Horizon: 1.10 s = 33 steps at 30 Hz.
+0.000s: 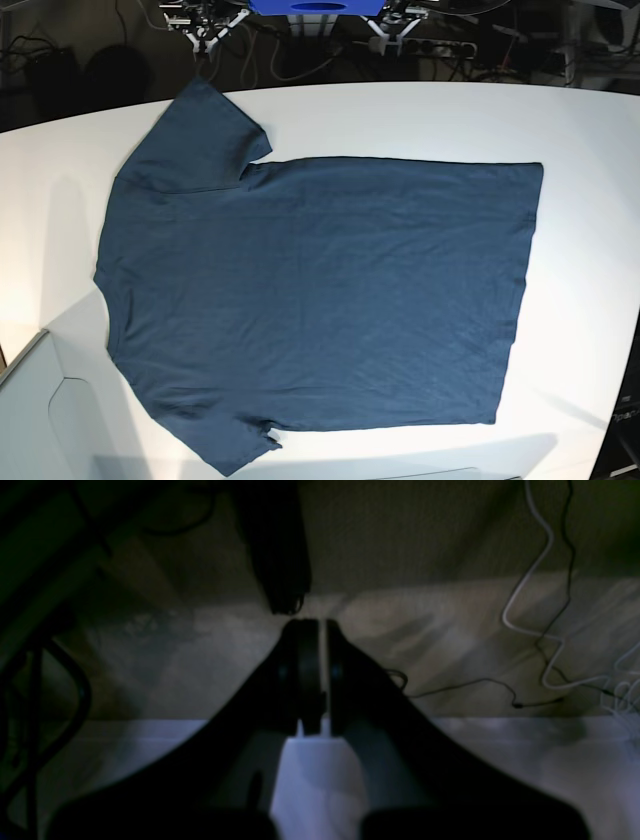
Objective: Fold the T-shirt properly
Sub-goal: 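Move both grippers toward the shirt edge nearest the arms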
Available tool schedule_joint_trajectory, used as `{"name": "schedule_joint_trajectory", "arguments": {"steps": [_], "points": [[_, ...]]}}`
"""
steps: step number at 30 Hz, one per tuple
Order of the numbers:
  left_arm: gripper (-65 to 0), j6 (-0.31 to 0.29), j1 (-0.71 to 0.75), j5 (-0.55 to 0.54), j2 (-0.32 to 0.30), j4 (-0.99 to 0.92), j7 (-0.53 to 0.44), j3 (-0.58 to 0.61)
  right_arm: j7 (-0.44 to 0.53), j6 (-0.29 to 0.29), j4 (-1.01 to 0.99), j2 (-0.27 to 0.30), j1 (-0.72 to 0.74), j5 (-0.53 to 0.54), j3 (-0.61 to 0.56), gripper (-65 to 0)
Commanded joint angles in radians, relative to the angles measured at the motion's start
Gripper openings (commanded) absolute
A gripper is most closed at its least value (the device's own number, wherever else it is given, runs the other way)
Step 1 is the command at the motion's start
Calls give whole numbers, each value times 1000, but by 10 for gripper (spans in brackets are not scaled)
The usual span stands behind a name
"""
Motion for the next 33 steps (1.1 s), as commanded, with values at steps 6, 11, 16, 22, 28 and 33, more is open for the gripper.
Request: {"name": "schedule_joint_trajectory", "arguments": {"steps": [6, 11, 16, 22, 28, 33], "points": [[-650, 0, 22, -3, 8, 5, 1, 1, -11, 22, -1, 4, -11, -3, -1, -650], [-650, 0, 50, -2, 8, 60, 1, -1, -11, 22, -1, 2, -11, -3, -1, -650], [-650, 0, 61, -2, 6, 68, 2, -1, -11, 22, -1, 0, -12, -3, -1, -650], [-650, 0, 70, -2, 6, 71, 2, -1, -8, 22, 39, 2, -46, -3, -1, -650], [-650, 0, 70, -2, 6, 71, 2, -2, -13, 20, 102, 2, -92, -4, -1, -650], [-650, 0, 82, -2, 3, 71, 2, -2, -13, 20, 102, 4, -94, -4, -1, -650]]}}
